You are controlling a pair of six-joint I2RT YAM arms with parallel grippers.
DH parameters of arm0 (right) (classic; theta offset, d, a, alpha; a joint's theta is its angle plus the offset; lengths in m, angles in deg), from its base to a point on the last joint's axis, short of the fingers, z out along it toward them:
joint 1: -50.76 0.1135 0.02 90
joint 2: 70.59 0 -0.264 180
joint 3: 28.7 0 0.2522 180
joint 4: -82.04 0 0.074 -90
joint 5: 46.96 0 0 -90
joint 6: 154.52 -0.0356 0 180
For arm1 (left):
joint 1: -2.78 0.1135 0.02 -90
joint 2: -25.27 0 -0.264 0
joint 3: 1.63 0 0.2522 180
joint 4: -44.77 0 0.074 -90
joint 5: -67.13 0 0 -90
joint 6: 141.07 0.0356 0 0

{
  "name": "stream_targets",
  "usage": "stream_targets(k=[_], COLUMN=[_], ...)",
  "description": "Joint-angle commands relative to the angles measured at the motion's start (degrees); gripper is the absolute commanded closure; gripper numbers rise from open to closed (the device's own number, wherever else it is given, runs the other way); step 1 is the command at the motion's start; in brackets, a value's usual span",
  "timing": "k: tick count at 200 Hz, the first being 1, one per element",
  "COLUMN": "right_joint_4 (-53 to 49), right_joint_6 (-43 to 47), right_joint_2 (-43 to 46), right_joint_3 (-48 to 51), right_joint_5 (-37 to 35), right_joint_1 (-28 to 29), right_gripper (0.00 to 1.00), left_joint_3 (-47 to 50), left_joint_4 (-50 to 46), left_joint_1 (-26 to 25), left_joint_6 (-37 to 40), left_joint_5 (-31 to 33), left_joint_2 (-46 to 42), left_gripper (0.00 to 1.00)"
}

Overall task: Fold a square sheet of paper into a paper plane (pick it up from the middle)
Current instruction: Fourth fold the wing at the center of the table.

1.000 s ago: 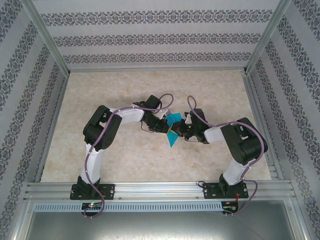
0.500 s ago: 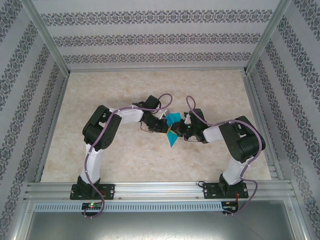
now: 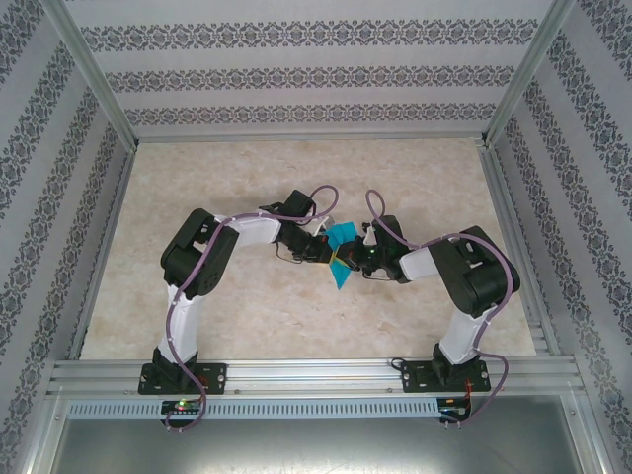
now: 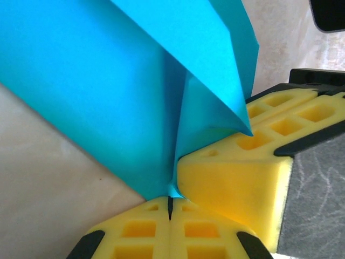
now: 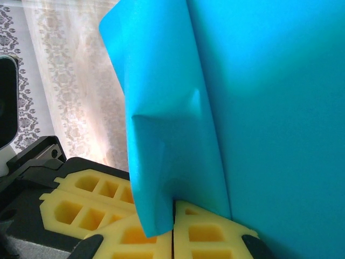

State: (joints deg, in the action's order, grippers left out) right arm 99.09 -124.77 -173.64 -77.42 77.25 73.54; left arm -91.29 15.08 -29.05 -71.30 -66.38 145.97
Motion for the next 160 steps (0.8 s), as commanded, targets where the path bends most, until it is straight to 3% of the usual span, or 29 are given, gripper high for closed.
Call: stream_targets(k=[1,26,91,135,160], right_joint_4=[-0.6,-1.1,-1.1,-1.7,-1.5], right_joint_6=[-0.1,0.5,1.4,2.9,3.5], right_joint_2=[-2.2,-2.2,-1.2,0.2,0.4], right_joint_3=[-0.5,-0.2,0.4,0.7,1.0], right_joint_5=[0.7,0.2,0.3,0.7,1.0], right_joint_1=[1.5,1.4,0.9,0.9,1.0], right_gripper=[0.93,0.93,0.92,0.91,0.91], left_joint_3=[1.1,1.2,1.6,1.0,0.1], left_joint_4=[3.2,3.2,3.3,4.7,5.4], left_joint_1=[0.4,0.6,1.6,2.4,2.4], left_joint_6=[-1.2,-1.8,-5.5,-8.8,-10.3], left_joint_5=[1.0,0.8,2.0,4.5,3.9], left_joint_2=[-1.6,-3.2,-8.5,-8.0,-7.0], left_gripper=[1.0,1.0,0.8,0.64,0.6])
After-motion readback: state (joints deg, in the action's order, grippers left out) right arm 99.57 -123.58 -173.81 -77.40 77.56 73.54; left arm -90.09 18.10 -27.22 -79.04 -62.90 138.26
